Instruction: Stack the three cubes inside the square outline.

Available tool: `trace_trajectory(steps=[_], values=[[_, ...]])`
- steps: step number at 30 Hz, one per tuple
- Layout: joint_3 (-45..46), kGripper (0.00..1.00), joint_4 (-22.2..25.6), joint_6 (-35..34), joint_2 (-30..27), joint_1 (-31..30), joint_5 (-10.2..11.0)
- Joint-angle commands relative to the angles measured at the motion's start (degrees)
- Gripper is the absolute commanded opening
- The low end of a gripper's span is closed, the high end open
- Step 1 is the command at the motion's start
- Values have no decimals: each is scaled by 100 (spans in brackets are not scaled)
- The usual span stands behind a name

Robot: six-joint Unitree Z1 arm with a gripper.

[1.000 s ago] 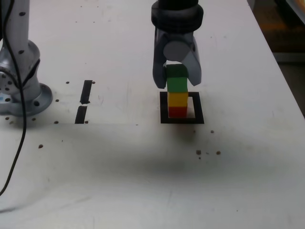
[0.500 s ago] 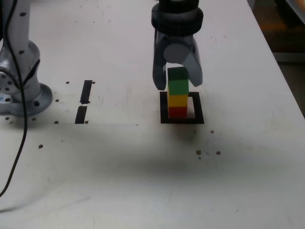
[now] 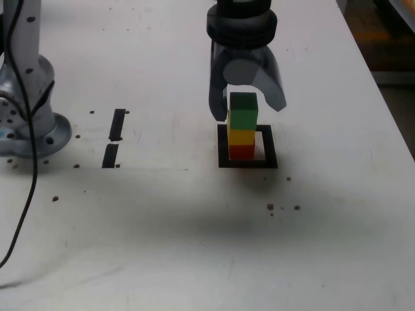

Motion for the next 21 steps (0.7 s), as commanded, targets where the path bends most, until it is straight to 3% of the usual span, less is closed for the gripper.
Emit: trace_trajectory(steps=[1, 9, 21], values=[[-36, 85, 87, -56, -160, -12, 105], [228, 93, 304, -354, -894, 50, 597], [1602, 100, -193, -415, -1757, 366, 725]])
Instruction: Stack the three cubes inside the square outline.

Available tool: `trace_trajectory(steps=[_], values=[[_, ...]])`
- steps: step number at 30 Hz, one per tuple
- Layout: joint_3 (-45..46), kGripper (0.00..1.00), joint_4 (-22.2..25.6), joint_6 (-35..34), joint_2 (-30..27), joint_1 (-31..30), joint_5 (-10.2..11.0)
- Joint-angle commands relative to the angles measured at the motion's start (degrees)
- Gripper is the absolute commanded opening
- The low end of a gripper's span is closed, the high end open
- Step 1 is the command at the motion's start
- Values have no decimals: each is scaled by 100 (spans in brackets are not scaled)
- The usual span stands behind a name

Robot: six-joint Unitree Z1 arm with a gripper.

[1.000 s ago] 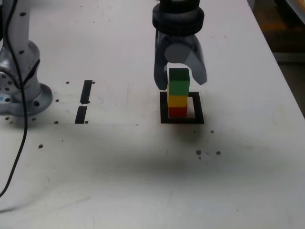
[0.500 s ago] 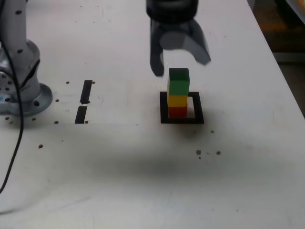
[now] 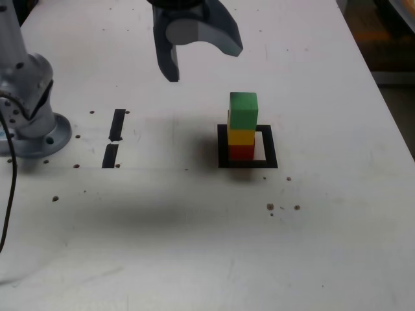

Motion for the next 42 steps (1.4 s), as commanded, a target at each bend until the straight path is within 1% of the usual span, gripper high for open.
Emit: trace_trajectory(steps=[1, 10, 16, 20, 25, 29, 32, 42], values=[[364, 100, -213, -9, -196, 47, -26], [1523, 100, -949, -97, -544, 105, -90], [2079, 100, -1396, -121, -634, 105, -192], [2311, 100, -1624, -9, -665, 105, -346], [2509, 99, -1824, 306, -658, 105, -711], [2721, 99, -2008, 458, -618, 105, -910], [2890, 99, -2149, 510, -586, 105, -980], [3081, 99, -2473, 586, -440, 105, -1086]])
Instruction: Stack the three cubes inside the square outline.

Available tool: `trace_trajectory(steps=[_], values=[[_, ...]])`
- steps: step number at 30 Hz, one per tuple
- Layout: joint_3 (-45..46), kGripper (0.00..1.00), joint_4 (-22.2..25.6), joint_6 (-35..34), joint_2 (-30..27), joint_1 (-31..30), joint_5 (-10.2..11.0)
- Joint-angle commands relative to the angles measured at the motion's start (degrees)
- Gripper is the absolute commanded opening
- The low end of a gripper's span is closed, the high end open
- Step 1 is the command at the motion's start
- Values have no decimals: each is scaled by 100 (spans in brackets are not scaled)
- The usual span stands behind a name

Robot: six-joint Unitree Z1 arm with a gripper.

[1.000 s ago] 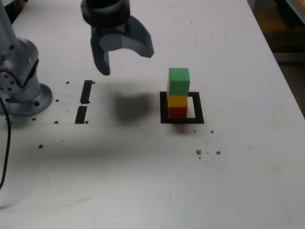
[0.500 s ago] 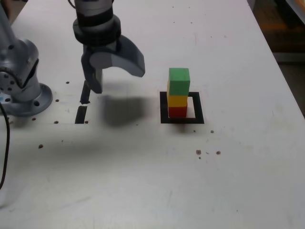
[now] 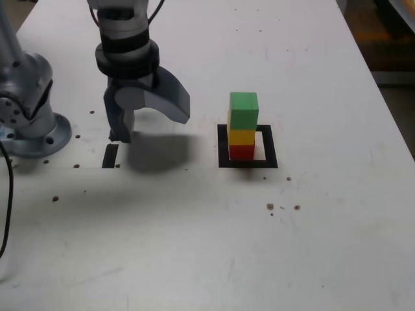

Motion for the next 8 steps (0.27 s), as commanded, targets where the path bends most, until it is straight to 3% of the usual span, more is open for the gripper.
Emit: trace_trajectory(steps=[1, 8], values=[[14, 99, -49, 19, 44, 8, -26], [44, 99, -98, 59, 103, 8, -55]])
